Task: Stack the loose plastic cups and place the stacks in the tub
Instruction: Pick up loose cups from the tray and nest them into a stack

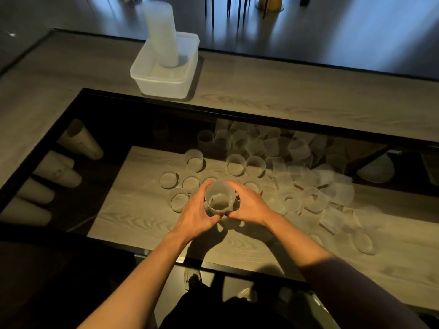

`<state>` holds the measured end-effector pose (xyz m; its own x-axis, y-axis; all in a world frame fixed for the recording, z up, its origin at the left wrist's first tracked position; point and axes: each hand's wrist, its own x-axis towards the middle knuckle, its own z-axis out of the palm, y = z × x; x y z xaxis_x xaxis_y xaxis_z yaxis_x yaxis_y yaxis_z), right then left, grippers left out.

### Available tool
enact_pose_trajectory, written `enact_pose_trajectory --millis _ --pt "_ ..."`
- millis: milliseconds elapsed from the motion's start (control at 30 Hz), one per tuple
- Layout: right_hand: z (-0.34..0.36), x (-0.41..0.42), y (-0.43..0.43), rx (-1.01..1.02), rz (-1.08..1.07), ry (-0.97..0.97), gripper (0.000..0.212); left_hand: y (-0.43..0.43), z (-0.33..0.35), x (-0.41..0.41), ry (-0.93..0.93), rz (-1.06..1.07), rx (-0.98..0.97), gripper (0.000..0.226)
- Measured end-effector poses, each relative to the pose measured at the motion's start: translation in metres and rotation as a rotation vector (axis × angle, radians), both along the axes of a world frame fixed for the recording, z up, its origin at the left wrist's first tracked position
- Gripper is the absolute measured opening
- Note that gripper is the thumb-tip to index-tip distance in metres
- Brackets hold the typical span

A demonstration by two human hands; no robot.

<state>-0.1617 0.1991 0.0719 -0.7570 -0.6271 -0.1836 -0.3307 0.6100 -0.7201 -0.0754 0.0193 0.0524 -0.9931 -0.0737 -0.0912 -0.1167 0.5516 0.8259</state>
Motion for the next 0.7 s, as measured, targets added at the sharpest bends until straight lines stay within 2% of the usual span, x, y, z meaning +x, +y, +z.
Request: enact_pose_trajectory --millis 200,533,700 --pt "-0.022 0.004 0.001 0.033 -0.024 -0.023 0.090 0.000 -0.020 0.004 -0.050 -0.005 0.025 0.086" --pt "-0.030 -0.006 0.004 -0.006 -0.089 -0.053 0.095 0.001 -0.030 -0.015 -0.045 -0.012 0.055 0.082" --pt "-0.044 -0.008 0.011 0.071 -0.079 -0.051 0.092 0.003 -0.038 -0.019 -0.082 -0.044 0.048 0.080"
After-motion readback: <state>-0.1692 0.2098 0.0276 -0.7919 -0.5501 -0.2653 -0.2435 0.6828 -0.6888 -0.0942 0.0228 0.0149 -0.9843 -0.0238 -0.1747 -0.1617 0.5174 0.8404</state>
